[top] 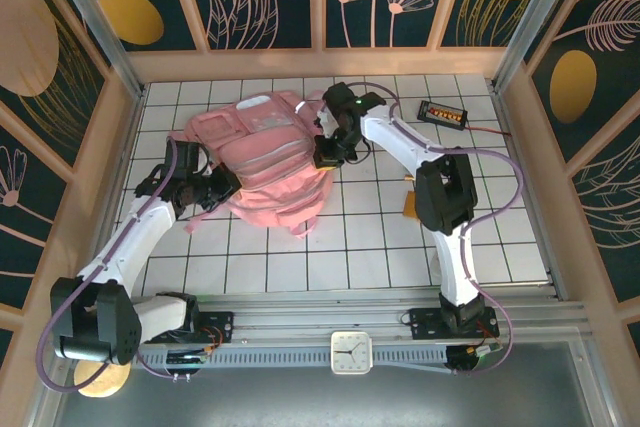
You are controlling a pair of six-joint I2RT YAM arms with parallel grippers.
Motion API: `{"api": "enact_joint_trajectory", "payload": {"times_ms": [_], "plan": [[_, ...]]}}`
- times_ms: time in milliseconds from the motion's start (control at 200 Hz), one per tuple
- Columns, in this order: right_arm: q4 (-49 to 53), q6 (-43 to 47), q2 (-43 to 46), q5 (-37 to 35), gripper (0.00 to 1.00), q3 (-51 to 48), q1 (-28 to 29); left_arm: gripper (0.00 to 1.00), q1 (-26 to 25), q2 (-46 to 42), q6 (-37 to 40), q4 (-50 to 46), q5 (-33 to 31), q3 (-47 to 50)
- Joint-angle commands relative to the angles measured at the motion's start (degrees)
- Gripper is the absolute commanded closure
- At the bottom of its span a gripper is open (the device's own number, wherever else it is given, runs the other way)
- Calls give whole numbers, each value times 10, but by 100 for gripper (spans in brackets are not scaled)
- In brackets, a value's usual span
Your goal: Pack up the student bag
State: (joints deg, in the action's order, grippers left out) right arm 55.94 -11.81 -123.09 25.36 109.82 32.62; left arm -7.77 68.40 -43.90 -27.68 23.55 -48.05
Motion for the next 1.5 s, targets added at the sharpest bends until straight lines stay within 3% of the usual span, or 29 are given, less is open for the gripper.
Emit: {"api": "enact_joint_trajectory", "payload": {"times_ms": [0,185,370,485,540,620,691,731,836,961,1101,1301,1491], "plan": [[-6,20,-18,-54,100,37,-35,100,18,-7,29,-34,-27,-17],[-31,-4,41,-25,100,-36,-18,100,23,55,44,7,-44,-56],[-98,-63,111,11,100,-155,40,100,28,129,151,12,-79,-134],[-150,-106,108,39,100,-177,91,100,35,181,220,-9,-89,-189],[-168,-122,90,55,100,-163,108,89,42,200,234,-20,-90,-212],[-172,-134,50,71,100,-119,118,60,50,208,228,-37,-85,-229],[-154,-130,18,71,100,-65,118,36,52,191,201,-47,-78,-222],[-142,-125,3,69,100,-34,116,31,53,175,176,-53,-69,-210],[-113,-115,-27,71,100,29,113,30,53,116,72,-23,1,-143],[-99,-113,-42,76,100,57,114,38,53,42,-125,139,96,1],[-94,-114,-42,78,100,59,117,45,53,1,-251,240,97,81],[-93,-112,-37,75,100,50,123,44,52,2,-355,351,99,137],[-106,-118,-39,80,100,40,131,44,50,27,-362,368,105,110]]}}
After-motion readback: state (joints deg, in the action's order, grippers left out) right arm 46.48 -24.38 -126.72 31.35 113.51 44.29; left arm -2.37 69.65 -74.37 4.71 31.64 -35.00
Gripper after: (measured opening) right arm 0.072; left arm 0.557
